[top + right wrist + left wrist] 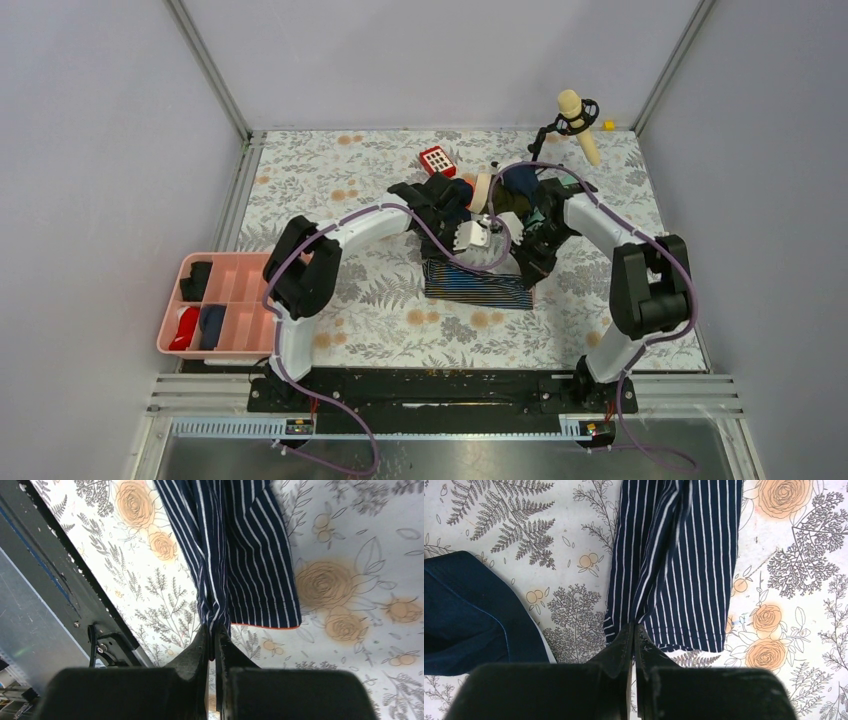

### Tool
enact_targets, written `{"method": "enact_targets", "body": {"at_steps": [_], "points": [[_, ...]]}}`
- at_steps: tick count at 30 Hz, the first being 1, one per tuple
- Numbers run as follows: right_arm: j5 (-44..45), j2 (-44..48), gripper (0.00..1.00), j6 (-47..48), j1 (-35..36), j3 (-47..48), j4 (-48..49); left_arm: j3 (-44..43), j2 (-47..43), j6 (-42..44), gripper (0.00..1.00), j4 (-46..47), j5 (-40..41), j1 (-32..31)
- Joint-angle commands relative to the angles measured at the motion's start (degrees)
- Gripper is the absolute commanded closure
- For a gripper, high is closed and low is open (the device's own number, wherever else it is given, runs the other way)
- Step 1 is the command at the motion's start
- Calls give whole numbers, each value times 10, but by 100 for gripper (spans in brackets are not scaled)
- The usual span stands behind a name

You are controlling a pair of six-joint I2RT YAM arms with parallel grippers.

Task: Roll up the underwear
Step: Fold the underwear at the center of the board.

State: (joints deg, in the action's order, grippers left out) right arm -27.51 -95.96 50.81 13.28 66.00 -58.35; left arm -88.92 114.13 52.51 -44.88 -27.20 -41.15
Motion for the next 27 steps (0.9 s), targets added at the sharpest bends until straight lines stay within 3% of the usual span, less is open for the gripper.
{"method": "enact_targets", "body": {"at_steps": [1, 27], "points": [[5, -33, 99, 17, -3, 52, -27, -26, 2, 2, 100, 17, 17, 0], [47, -152, 93, 36, -17, 157, -33, -42, 25, -27, 100, 37, 81, 5]]}}
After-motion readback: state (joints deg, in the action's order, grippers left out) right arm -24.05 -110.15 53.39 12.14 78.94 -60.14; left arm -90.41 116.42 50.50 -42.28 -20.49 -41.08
